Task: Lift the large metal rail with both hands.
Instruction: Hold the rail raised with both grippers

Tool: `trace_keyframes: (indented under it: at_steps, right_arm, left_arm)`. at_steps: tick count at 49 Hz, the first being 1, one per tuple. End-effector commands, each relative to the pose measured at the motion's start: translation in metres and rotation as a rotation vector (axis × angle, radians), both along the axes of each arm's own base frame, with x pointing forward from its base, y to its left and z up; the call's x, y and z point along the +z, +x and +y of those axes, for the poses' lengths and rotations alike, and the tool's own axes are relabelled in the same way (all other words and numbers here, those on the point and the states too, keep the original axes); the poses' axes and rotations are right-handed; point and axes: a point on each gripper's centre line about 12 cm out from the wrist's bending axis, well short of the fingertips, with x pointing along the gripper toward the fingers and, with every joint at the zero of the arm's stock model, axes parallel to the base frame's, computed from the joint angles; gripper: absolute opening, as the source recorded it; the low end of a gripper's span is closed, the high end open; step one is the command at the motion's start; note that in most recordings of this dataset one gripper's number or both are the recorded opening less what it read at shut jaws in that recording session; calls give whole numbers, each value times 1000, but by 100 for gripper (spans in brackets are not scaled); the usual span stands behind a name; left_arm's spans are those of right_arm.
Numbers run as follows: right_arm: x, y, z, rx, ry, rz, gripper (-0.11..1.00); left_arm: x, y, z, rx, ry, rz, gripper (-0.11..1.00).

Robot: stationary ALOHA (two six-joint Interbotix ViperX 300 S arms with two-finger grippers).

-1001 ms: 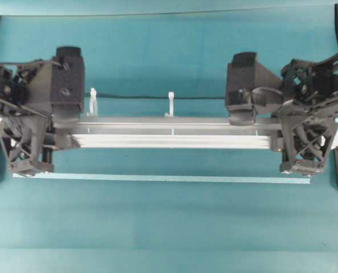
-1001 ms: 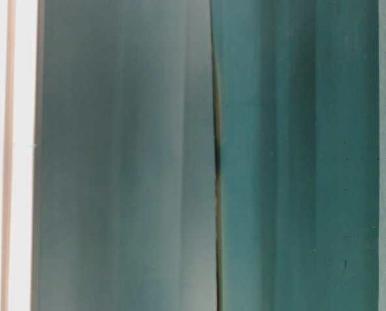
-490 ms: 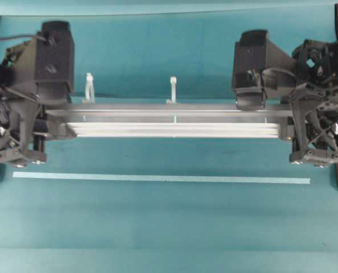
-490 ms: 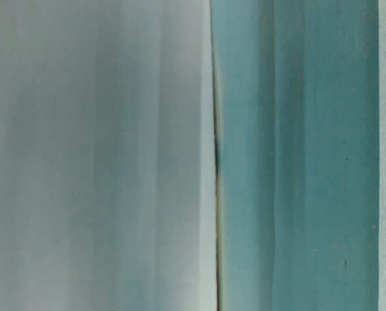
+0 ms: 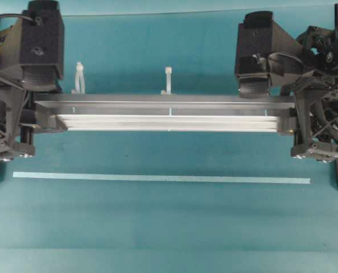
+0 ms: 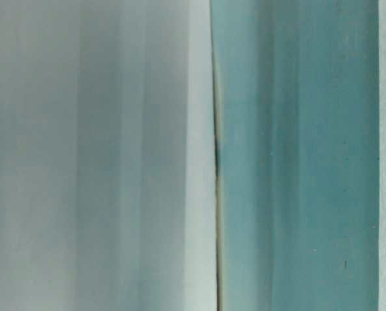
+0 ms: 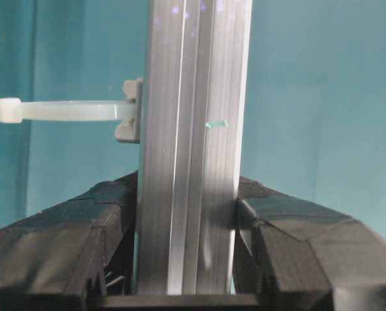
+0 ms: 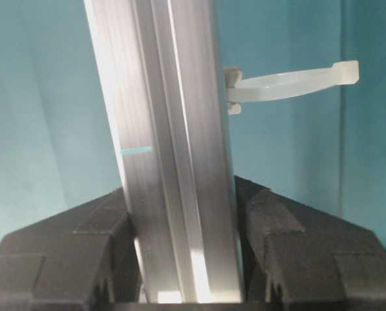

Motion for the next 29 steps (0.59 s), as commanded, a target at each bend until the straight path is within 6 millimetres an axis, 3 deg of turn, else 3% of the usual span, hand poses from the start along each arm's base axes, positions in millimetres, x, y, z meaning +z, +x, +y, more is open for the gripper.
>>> trace_keyframes:
  at_steps: [1,21,29]
  right_arm:
    - [9,4,-1,-22,1,-49,39]
    - [7,4,-2,-24,1,-41,39]
    - [-11,3,-2,-21,-1,9,39]
  left_arm:
    - [17,0,1,3,-4,-63,36]
    - [17,1,-1,-2,-4,-61,36]
    - [10,0,-1,0,-5,-40,36]
